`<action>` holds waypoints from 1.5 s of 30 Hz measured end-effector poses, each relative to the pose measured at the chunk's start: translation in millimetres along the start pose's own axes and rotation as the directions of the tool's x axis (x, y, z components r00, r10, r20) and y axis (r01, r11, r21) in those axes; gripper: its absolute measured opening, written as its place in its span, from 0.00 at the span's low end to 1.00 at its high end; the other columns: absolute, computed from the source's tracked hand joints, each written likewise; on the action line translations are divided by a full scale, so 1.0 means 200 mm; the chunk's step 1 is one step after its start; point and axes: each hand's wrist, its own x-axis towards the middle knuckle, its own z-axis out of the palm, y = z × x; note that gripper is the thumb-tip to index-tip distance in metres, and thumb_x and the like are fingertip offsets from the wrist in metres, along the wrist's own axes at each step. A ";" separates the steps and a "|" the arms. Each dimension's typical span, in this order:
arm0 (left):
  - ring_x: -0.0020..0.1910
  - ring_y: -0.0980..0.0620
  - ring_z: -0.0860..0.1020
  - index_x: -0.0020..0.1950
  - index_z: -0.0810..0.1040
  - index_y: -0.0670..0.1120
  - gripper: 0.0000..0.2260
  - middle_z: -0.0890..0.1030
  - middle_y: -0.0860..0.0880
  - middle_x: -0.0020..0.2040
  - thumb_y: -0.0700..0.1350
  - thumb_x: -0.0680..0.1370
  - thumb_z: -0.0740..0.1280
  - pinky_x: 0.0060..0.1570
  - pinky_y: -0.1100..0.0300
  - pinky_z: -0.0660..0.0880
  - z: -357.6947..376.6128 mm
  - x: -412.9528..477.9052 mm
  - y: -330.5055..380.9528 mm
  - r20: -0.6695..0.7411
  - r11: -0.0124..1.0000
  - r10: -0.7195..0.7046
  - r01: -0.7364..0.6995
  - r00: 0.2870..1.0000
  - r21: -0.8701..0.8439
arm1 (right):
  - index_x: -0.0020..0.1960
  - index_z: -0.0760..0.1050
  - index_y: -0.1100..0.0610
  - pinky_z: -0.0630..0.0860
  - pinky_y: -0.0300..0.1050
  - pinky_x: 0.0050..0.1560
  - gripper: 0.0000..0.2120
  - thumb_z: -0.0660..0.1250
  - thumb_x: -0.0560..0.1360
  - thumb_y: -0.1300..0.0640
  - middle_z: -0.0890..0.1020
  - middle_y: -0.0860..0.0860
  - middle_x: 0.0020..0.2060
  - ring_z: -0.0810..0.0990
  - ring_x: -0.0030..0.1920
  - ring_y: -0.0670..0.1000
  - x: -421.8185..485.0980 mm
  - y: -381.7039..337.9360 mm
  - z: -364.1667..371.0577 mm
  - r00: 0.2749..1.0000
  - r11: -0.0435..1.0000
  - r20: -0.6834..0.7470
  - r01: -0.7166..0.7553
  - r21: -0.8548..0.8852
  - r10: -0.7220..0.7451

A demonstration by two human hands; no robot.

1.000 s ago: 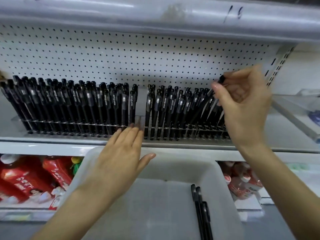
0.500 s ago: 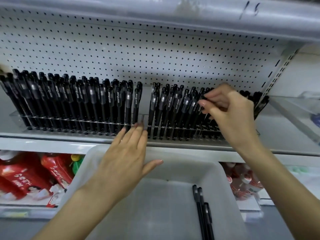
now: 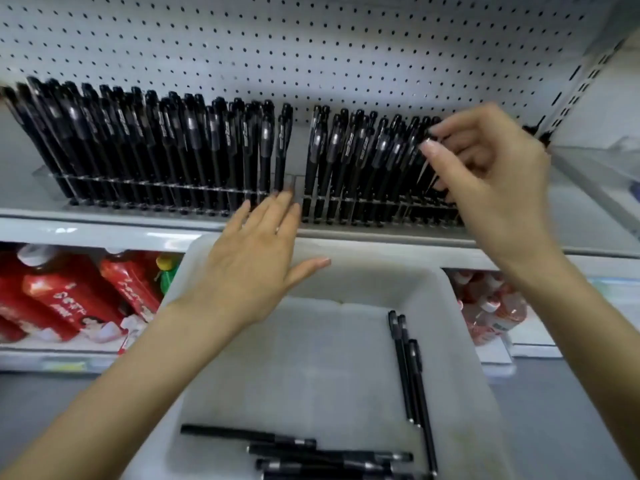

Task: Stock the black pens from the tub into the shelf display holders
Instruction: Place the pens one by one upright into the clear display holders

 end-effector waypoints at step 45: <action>0.71 0.72 0.44 0.77 0.46 0.59 0.36 0.45 0.69 0.74 0.71 0.71 0.44 0.66 0.70 0.46 0.16 -0.92 -0.10 0.059 0.751 -0.381 0.345 0.923 -0.563 | 0.44 0.76 0.53 0.69 0.32 0.39 0.12 0.75 0.68 0.50 0.78 0.46 0.39 0.75 0.37 0.42 -0.68 0.10 0.51 0.517 0.979 0.834 -0.052 -0.195 0.194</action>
